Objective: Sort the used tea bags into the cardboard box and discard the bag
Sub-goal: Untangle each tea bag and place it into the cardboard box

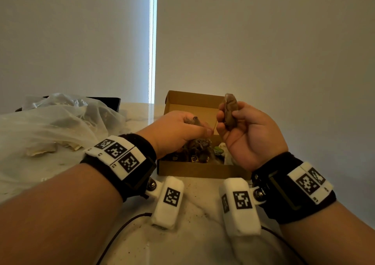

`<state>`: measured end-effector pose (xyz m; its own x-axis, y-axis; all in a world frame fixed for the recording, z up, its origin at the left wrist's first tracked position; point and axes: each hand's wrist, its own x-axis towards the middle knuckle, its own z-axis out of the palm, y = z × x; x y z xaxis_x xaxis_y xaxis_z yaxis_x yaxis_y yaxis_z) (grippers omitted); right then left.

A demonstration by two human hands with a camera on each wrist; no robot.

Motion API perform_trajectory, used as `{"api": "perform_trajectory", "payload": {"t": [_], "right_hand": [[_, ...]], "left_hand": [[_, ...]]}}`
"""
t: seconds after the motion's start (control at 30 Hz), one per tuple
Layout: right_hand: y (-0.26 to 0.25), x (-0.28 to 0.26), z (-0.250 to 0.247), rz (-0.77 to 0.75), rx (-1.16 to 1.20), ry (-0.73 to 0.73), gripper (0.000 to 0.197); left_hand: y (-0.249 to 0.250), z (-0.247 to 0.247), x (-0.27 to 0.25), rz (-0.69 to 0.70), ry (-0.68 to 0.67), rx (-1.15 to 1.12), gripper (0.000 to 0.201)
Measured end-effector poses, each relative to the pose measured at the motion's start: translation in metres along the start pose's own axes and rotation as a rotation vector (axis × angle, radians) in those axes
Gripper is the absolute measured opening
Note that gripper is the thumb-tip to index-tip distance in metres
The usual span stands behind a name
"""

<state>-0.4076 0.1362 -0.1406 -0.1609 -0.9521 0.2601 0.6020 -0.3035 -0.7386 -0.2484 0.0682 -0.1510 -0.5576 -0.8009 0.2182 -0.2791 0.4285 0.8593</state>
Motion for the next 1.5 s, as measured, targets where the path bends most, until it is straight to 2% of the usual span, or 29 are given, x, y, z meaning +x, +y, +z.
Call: {"api": "perform_trajectory", "payload": {"t": [0.3, 0.47, 0.77, 0.93, 1.07, 1.33, 1.5], "right_hand": [[-0.005, 0.000, -0.003, 0.017, 0.072, -0.064, 0.035], [-0.006, -0.003, 0.000, 0.033, 0.093, -0.101, 0.033], [-0.005, -0.004, 0.001, 0.046, 0.115, -0.142, 0.035], [-0.004, -0.003, 0.001, 0.049, 0.122, -0.148, 0.036], [-0.004, -0.003, 0.002, 0.047, 0.136, -0.141, 0.035], [-0.002, -0.003, 0.002, 0.045, 0.141, -0.155, 0.034], [-0.005, -0.002, 0.001, 0.035, 0.144, -0.140, 0.038]], "left_hand": [[-0.001, 0.002, 0.000, 0.036, 0.051, 0.017, 0.018], [0.003, 0.006, 0.000, 0.060, -0.025, 0.070, 0.014], [0.006, 0.008, -0.002, 0.071, -0.041, 0.131, 0.007], [0.007, 0.008, -0.002, 0.079, -0.073, 0.164, 0.016], [0.007, 0.008, -0.002, 0.092, -0.104, 0.158, 0.015], [0.010, 0.009, -0.005, 0.108, -0.106, 0.166, 0.031], [0.008, 0.009, -0.004, 0.083, -0.082, 0.160, 0.021]]}}
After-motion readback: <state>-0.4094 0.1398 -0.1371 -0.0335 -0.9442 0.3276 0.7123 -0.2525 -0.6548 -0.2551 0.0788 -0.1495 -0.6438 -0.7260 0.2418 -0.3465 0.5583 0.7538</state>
